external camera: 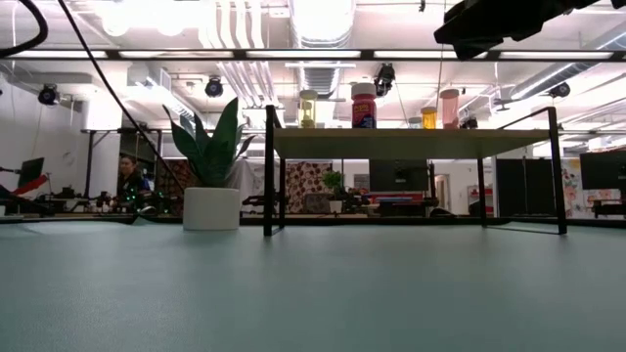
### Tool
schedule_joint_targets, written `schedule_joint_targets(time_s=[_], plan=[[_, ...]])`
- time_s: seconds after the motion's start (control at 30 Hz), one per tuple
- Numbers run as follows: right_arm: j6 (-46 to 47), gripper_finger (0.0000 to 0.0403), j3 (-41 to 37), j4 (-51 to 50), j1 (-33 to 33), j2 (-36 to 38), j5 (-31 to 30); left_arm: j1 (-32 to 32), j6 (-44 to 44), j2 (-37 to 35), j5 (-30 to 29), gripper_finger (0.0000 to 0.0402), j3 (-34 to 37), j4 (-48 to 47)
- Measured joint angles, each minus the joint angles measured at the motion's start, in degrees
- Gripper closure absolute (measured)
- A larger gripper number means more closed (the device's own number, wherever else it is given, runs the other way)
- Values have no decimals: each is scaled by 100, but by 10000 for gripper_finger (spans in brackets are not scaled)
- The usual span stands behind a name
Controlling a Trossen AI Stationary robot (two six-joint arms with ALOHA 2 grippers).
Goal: Pick and place medicine bottles onto shelf by color
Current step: Put the left white pill bottle on the shelf
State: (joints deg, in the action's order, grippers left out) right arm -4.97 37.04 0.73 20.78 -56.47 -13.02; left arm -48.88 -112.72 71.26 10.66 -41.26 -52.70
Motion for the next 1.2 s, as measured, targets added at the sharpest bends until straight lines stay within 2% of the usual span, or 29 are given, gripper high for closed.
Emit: schedule_joint_targets(time_s=[0.37, 0.63, 0.83, 1.03, 1.2], plan=[[54, 394, -4, -95, 0, 13, 0, 149, 173, 0, -19, 288, -271, -58], [226, 394, -4, -265, 24, 185, -2, 786, 852, -2, -24, 288, -752, -110], [269, 394, -4, -431, 74, 360, 0, 1309, 1447, -2, -30, 288, -1420, -666], [337, 394, -4, -515, 125, 427, -1, 2087, 2632, 305, -288, 288, -1945, -1105], [400, 394, -4, -571, 245, 459, 0, 2895, 4149, 1094, -419, 288, -2453, -1076]])
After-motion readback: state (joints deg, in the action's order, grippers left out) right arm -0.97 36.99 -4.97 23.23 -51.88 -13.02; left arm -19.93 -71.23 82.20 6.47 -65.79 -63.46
